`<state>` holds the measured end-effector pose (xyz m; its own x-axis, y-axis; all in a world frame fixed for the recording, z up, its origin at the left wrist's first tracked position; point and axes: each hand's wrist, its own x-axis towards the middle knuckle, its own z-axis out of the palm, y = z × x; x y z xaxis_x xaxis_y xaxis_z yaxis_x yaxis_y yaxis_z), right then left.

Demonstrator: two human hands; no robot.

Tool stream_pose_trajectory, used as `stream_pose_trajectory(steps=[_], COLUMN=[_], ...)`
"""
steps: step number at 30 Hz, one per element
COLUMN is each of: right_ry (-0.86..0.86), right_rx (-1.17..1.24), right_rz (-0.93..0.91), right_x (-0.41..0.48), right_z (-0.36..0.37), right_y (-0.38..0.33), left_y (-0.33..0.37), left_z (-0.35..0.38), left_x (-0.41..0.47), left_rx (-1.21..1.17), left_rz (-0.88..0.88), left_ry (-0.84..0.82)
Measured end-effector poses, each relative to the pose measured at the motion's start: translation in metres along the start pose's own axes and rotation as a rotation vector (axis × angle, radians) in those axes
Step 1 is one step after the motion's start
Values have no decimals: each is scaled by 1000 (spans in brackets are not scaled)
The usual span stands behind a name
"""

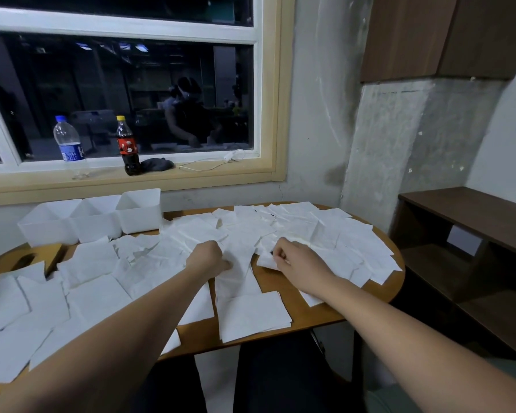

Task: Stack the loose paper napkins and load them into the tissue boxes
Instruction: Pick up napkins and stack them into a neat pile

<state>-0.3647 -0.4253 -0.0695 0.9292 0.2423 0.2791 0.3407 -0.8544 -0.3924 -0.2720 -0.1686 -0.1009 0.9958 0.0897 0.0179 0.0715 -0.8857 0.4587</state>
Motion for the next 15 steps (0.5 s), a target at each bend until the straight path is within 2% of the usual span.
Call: stream_pose_trajectory(steps=[4, 9, 15], right_ry=[65, 78, -40], right_rx=[263, 411, 712], right_rz=[78, 109, 152], right_x=[-2, -7, -27], right_z=[-22, -45, -42], right_y=[0, -13, -38], left_y=[1, -3, -5], left_z=[-2, -5, -6], left_x=[5, 6, 0], left_rx=[-140, -230, -184], left_rz=[-64, -117, -59], left_ry=[-31, -80, -65])
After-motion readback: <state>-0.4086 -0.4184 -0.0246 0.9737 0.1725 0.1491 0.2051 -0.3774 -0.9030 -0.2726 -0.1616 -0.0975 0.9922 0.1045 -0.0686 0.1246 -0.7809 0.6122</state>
